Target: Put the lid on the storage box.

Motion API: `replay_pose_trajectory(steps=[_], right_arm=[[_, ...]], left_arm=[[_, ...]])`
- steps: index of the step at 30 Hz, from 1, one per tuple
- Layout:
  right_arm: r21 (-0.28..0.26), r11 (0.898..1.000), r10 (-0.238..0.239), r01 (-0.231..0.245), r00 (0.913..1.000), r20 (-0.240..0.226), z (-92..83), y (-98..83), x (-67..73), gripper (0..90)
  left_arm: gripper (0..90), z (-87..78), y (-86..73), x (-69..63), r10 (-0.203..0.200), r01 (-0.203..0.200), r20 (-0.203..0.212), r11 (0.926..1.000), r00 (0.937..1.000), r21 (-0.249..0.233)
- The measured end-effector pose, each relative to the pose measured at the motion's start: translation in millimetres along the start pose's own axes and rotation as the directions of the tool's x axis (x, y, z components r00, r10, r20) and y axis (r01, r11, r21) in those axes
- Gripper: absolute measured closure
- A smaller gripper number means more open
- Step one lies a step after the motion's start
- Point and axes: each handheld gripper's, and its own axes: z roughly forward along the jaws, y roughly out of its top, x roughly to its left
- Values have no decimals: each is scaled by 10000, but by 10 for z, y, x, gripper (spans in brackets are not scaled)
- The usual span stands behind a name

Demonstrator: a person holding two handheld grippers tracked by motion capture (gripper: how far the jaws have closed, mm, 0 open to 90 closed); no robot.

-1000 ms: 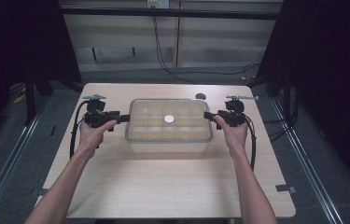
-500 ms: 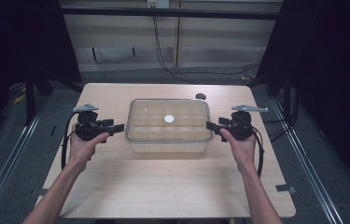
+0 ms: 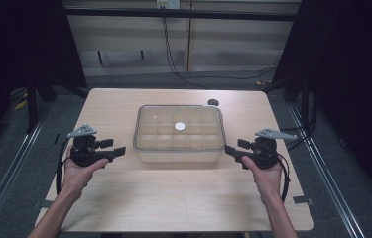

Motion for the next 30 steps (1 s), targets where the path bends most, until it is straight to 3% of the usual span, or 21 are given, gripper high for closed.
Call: replay_pose_trajectory(steps=[10,14,17,24,30], right_arm=[[-13,10000,14,-14,9999,-107,-251,-303,119,346],[-398,9988,271,-284,9991,-334,-333,-460,104,316],[-364,9987,340,-350,9991,-258,-369,-554,96,308],[-216,9994,253,-251,9996,84,-504,-691,146,300],[-282,9987,447,-434,9979,466,-560,-828,117,292]], left_arm=[[346,-136,-269,-135,213,-219,172,9992,9996,329],[334,-191,-406,-178,-19,7,234,9986,9997,535],[334,-226,-486,-220,412,-423,158,9963,9990,745],[334,-305,-686,-269,478,-487,142,9960,9988,743],[367,-336,-864,-267,508,-506,-2,9945,9987,922]])
